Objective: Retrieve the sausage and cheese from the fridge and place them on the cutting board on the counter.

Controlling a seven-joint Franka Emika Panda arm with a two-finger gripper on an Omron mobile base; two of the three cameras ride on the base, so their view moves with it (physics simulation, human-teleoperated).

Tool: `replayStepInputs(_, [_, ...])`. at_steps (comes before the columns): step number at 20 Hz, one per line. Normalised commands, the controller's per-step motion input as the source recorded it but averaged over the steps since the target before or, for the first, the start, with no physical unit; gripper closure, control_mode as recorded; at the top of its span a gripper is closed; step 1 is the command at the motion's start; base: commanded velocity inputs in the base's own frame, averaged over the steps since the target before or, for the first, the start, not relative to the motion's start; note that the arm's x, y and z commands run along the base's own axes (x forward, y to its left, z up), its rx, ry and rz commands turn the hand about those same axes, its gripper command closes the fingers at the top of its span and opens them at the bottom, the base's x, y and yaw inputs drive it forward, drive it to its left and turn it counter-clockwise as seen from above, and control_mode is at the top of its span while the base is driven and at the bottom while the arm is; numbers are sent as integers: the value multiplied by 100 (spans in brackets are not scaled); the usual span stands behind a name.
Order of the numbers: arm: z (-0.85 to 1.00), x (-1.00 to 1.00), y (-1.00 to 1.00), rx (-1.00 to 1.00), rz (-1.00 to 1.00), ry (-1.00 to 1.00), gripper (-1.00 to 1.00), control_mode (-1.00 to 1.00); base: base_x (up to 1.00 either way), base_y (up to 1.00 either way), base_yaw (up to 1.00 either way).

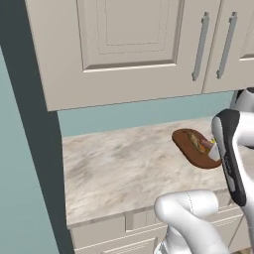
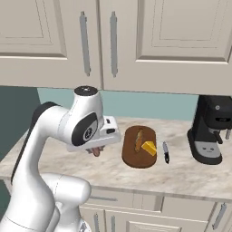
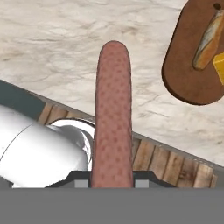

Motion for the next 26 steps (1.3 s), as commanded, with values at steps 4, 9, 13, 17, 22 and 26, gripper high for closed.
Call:
replayStepInputs(4, [-21, 47, -16, 0, -3, 2, 100, -100, 0, 0, 0])
replayStepInputs(9, [-32, 72, -25, 0, -4, 0, 100, -100, 0, 0, 0])
replayStepInputs(13, [-55, 81, -49, 0, -8, 0, 100, -100, 0, 0, 0])
replayStepInputs(17, [-55, 69, -25, 0, -9, 0, 100, -100, 0, 0, 0])
replayStepInputs(22, [-31, 52, -7, 0, -7, 0, 100, -100, 0, 0, 0])
replayStepInputs(26, [-12, 39, -6, 6, -3, 0, 100, -100, 0, 0, 0])
